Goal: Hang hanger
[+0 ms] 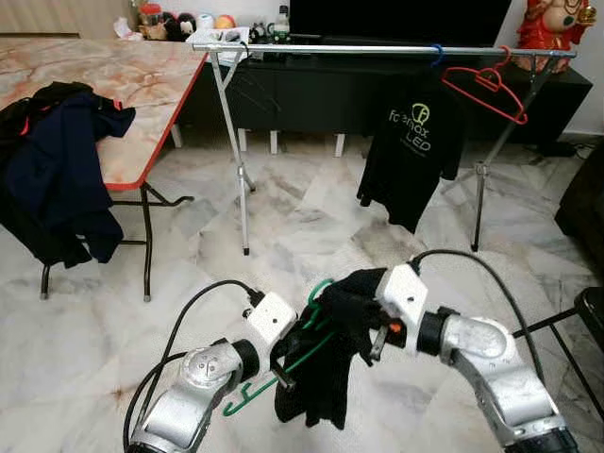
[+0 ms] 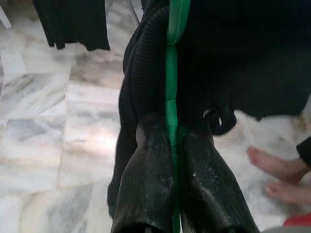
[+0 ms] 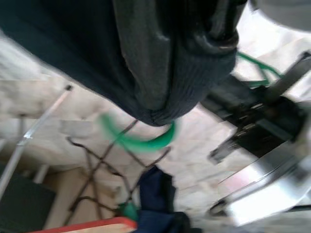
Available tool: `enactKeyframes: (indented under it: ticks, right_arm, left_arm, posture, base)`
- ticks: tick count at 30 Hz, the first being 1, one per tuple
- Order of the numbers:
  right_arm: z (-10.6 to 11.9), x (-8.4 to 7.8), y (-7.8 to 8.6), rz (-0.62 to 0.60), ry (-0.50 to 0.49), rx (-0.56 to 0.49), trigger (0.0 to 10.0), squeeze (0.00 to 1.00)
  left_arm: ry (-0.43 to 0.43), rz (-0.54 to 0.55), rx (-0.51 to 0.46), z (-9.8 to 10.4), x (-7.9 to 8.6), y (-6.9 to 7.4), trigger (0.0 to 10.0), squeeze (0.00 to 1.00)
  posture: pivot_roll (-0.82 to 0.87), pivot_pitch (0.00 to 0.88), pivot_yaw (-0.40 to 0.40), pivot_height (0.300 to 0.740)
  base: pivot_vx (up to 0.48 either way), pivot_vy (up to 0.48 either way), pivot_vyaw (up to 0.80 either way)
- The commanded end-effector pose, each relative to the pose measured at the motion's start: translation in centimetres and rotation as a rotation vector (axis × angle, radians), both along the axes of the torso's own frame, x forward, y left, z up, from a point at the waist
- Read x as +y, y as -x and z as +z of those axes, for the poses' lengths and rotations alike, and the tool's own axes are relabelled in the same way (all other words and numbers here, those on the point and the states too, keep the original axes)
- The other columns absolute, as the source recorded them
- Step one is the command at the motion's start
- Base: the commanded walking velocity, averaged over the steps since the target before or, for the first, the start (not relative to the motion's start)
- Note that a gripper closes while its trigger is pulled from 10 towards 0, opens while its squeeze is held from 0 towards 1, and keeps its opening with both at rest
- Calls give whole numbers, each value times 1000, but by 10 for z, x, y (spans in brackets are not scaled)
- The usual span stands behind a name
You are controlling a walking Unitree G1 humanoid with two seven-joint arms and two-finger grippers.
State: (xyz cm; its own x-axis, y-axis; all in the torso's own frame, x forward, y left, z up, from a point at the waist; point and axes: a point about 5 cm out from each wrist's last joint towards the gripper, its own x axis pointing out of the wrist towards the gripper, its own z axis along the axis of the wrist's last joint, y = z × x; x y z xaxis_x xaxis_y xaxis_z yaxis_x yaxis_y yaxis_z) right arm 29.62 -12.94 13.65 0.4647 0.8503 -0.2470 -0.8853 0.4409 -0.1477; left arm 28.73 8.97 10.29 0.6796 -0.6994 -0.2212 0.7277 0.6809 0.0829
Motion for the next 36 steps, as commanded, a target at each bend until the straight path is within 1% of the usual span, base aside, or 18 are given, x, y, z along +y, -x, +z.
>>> enactKeyframes:
  ticks: [1,4,10,13,15,17,20,24,26,28,30,36]
  right_arm:
    - [3,4,4,34,1,-15,10000,1000]
    - [0,2,3,19,24,-12,10000,1000]
    - [-1,1,0,-9,48,-24,10000,1000]
    - [-2,-3,-9,-93,93,-64,10000,1000]
    - [0,-3,-15,-143,73,-79,10000,1000]
    - [2,-2,-15,-144,63,-76,10000,1000]
    - [4,2,-13,-103,62,-77,10000,1000]
    - [0,3,-8,-60,103,-66,10000,1000]
    - [-4,1,-5,-43,141,-60,10000,1000]
    - [-6,0,-5,-44,157,-60,10000,1000]
    - [-11,-8,-6,-67,242,-68,10000,1000]
    - [-13,-11,-10,-94,272,-61,10000,1000]
  left_arm:
    - [52,4,-50,13,-1,-2,10000,0]
    - [85,21,-61,17,-1,-4,10000,0]
    - [91,15,-61,19,-2,-4,10000,0]
    - [84,-5,-50,17,-4,-1,10000,0]
    - [84,-3,-47,16,-4,0,10000,0]
    - [85,-3,-47,16,-4,0,10000,0]
    - [87,1,-47,16,-3,-1,10000,0]
    - [91,5,-48,17,-3,-2,10000,0]
    - [92,7,-48,17,-3,-2,10000,0]
    - [92,7,-47,17,-3,-2,10000,0]
    - [90,6,-45,16,-3,-2,10000,0]
    - [91,3,-43,16,-3,-1,10000,0]
  posture:
    - [39,113,-24,740]
    - [36,115,-24,740]
    - [37,117,-25,740]
    - [38,119,-25,740]
    - [39,120,-25,740]
    - [40,121,-25,740]
    - [41,121,-26,740]
    - [38,121,-27,740]
    - [37,121,-27,740]
    - [37,121,-27,740]
    - [37,123,-28,740]
    - [39,125,-27,740]
  base:
    - [0,0,0]
    - [0,0,0]
    - [0,0,0]
    - [0,0,0]
    - [0,0,0]
    - [0,0,0]
    - [0,0,0]
    - [0,0,0]
    - [0,0,0]
    - [0,0,0]
    - [0,0,0]
    - [0,0,0]
